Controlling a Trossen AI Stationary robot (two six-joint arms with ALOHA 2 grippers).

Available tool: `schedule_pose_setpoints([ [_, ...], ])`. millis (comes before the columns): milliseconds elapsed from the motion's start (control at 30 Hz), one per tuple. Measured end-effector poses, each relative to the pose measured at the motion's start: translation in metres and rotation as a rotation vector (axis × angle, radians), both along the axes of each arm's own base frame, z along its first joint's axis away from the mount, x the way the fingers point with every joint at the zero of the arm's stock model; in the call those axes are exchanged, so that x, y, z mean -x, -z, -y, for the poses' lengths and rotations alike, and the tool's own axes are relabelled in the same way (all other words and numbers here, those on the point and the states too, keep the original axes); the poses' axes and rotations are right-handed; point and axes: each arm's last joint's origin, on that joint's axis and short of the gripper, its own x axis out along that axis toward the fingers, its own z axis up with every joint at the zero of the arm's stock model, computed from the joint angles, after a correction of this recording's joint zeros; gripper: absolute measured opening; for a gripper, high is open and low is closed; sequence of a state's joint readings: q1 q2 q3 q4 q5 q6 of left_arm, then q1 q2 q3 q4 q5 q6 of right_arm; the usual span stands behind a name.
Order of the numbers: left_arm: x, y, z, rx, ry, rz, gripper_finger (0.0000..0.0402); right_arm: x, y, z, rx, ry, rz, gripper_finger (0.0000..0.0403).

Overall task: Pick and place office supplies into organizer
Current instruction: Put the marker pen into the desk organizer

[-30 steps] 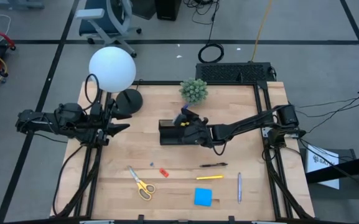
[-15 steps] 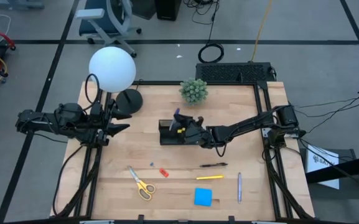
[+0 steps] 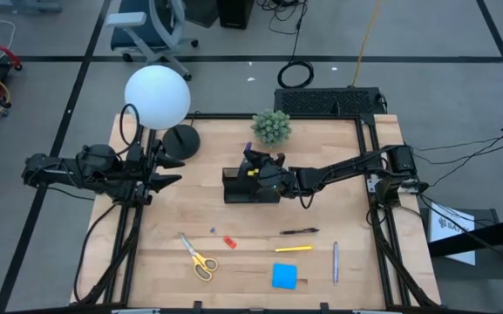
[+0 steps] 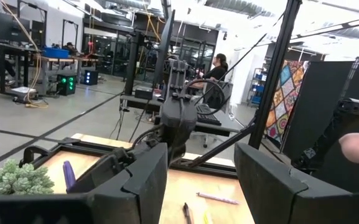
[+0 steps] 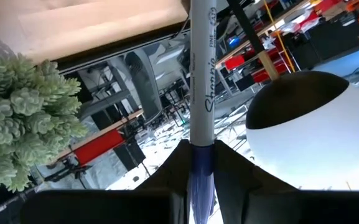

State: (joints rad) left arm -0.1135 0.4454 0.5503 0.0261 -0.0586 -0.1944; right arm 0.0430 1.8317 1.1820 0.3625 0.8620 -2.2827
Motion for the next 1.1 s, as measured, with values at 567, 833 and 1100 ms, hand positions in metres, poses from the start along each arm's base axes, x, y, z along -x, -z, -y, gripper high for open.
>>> schedule_pose_setpoints([
  [567, 0.0, 0.0, 0.0, -0.009, 0.005, 0.001, 0.0191, 0.023, 0.043, -0.004, -0.029, -0.054, -0.105, 0.0036],
  [833, 0.0, 0.0, 0.0, -0.002, 0.006, 0.0, 0.0191, 0.023, 0.044, -0.01, -0.063, -0.112, -0.097, 0.0036],
  [1100, 0.0, 0.0, 0.0, -0.001, 0.006, 0.0, 0.0191, 0.023, 0.044, -0.01, -0.062, -0.113, -0.101, 0.0068],
])
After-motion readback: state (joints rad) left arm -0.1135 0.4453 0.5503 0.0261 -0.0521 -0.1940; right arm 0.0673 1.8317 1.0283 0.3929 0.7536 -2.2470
